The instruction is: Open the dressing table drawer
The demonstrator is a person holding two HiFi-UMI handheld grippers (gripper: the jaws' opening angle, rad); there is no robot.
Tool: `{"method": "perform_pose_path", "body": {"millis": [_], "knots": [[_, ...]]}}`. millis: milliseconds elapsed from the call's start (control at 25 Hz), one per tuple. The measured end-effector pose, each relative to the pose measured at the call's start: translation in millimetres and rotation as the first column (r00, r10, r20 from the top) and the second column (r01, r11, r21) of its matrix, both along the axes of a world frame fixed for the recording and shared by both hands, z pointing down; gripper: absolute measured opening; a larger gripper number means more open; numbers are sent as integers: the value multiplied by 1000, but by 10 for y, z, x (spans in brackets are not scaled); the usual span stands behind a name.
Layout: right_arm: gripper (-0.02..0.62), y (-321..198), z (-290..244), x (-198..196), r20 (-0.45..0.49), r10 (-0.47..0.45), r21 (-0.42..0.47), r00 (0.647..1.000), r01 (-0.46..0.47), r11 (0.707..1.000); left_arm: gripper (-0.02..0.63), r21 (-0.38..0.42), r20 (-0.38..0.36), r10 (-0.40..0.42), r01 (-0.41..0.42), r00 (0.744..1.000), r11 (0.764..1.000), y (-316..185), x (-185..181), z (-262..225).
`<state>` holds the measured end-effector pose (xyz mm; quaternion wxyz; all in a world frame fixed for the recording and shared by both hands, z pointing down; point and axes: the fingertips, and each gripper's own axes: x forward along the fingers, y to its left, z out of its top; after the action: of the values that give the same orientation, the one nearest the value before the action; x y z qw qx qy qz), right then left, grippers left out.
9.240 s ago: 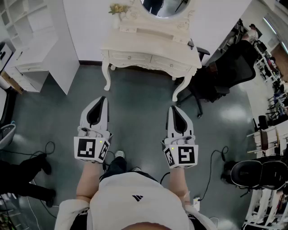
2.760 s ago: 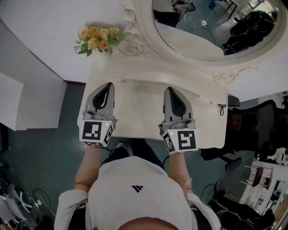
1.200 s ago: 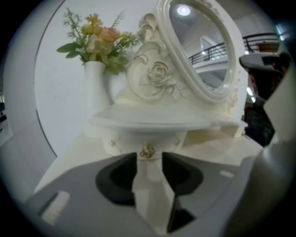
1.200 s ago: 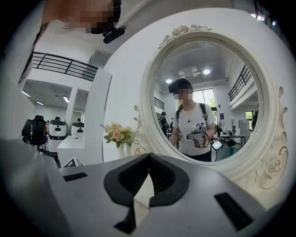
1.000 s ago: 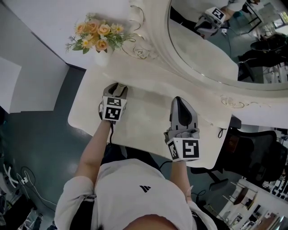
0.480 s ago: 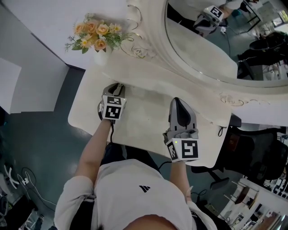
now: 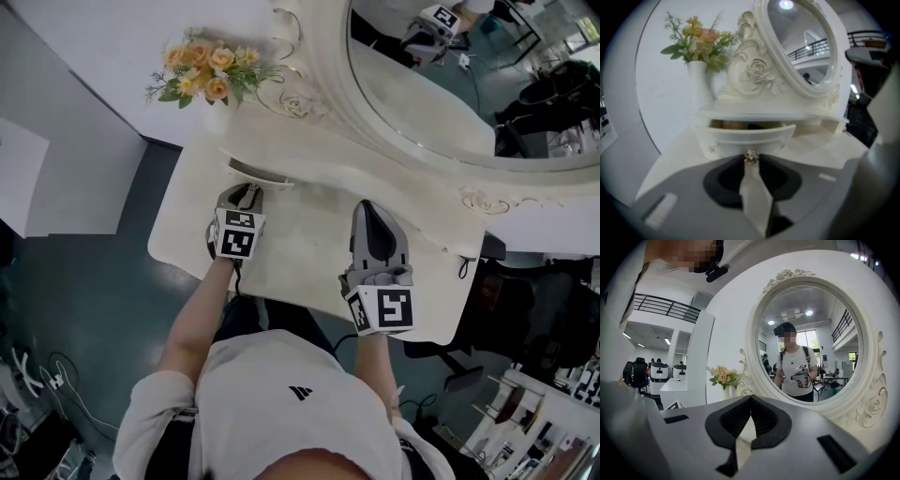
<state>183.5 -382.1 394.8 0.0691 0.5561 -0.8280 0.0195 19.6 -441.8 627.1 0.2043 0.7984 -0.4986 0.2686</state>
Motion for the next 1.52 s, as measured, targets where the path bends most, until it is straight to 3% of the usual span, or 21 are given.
{"method": "perform_pose_path", "body": {"millis": [1160,1520], "knots": [[-11,256,-129,-128,10,31,35,999,-31,999,103,-22,-26,0,-1,1000,1000,446,-107,-8],[-11,332,-166,-111,13,42,47,999,-43,998,150,14,-24,34,-34,999,999,521,-90,-94]]}}
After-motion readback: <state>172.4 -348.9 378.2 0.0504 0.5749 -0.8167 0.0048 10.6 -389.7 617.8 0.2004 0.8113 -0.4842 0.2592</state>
